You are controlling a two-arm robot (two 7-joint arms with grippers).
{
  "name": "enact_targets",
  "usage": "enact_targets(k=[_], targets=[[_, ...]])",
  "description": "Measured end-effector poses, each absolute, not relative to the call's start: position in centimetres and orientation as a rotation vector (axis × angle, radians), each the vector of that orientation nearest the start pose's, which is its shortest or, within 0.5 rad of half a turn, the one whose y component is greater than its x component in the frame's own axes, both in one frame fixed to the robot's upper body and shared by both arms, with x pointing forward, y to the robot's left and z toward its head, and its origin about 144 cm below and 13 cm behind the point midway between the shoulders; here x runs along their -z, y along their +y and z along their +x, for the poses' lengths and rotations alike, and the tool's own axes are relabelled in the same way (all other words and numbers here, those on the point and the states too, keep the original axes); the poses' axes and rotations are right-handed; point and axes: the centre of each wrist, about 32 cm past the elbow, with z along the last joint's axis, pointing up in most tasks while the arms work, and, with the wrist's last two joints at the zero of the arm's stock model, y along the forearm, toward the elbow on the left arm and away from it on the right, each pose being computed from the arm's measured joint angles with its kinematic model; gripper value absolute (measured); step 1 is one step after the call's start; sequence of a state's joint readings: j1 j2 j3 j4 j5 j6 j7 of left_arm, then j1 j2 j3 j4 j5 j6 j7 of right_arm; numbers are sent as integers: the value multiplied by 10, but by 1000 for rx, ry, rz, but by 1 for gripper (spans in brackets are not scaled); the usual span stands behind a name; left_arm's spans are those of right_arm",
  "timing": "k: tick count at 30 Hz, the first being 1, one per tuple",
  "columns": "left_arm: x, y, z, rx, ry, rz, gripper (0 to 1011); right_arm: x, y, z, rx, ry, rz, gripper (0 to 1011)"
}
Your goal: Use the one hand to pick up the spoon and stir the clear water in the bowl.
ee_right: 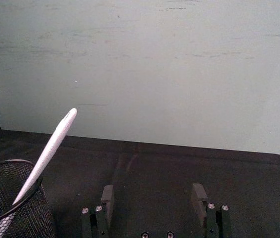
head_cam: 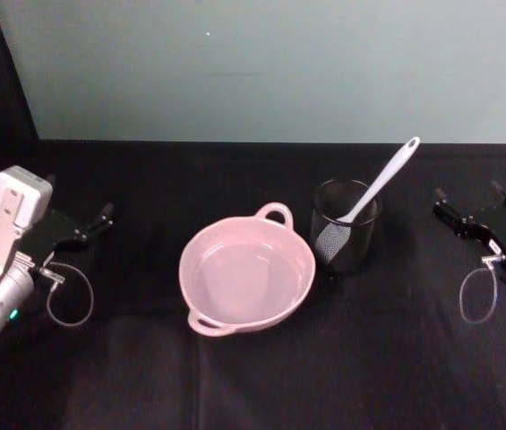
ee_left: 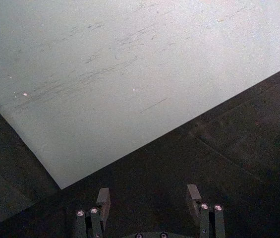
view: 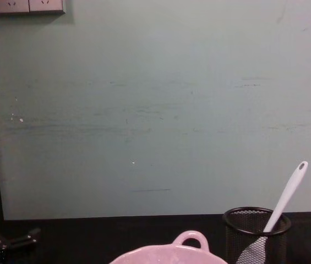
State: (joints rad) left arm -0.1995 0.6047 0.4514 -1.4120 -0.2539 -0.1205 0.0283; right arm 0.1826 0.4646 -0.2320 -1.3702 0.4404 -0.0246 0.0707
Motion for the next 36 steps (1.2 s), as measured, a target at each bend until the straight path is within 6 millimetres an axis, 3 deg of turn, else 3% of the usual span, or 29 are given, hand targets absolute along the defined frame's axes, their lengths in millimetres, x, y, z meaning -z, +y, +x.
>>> enact_targets(k=[36], targets=[[-1140,310,489,-1248,-285,304,1011,-1147,-324,502,1383,17,-99,1002]])
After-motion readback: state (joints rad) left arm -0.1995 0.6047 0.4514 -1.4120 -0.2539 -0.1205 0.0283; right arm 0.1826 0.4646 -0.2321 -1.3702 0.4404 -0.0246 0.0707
